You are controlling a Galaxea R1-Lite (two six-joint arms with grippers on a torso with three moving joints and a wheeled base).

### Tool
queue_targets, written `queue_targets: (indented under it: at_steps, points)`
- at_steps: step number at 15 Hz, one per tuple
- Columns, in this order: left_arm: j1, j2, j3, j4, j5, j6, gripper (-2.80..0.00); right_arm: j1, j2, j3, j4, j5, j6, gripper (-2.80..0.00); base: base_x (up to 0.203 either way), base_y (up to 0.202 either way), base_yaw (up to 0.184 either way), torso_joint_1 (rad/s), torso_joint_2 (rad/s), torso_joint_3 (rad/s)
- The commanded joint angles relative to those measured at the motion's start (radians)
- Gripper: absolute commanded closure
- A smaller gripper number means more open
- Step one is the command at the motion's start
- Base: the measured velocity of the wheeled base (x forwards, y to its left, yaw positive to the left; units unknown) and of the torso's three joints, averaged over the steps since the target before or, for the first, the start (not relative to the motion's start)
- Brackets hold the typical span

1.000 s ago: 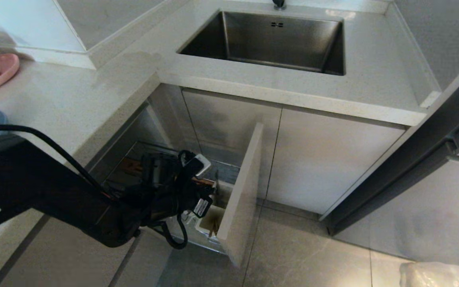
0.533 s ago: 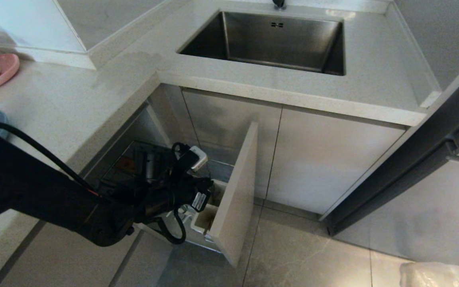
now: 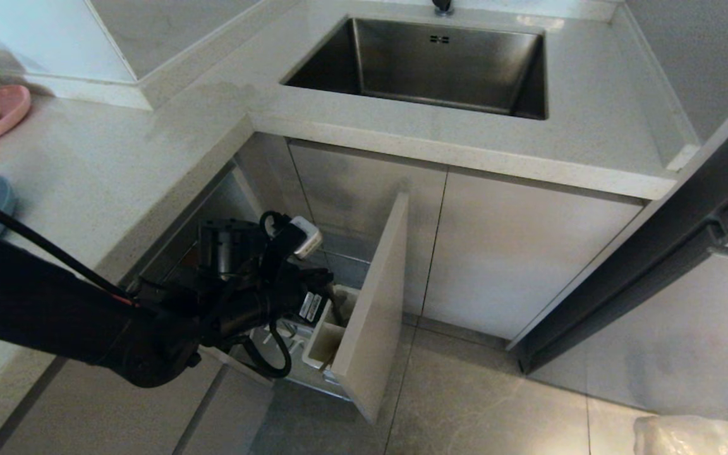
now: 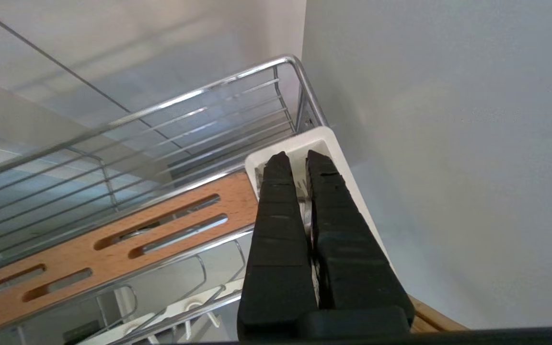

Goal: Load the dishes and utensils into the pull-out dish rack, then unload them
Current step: Take the fork out of the cupboard

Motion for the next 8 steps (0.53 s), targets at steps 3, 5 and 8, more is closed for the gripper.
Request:
queue_targets:
  at_steps: [3, 5, 8]
  points:
    - [0.005, -0.064, -0.007, 0.016, 0.001, 0.0, 0.0, 0.0, 0.001, 0.0, 0.0, 0.0, 0.0, 0.0, 0.0, 0.0, 0.0, 0.0, 0.0, 0.0]
    - [0.006, -0.09, -0.007, 0.017, -0.001, -0.001, 0.0, 0.0, 0.0, 0.0, 0.0, 0.0, 0.0, 0.0, 0.0, 0.0, 0.0, 0.0, 0.0, 0.0]
    - [0.009, -0.145, -0.007, 0.017, -0.001, -0.021, 0.0, 0.0, 0.0, 0.0, 0.0, 0.0, 0.0, 0.0, 0.0, 0.0, 0.0, 0.0, 0.0, 0.0]
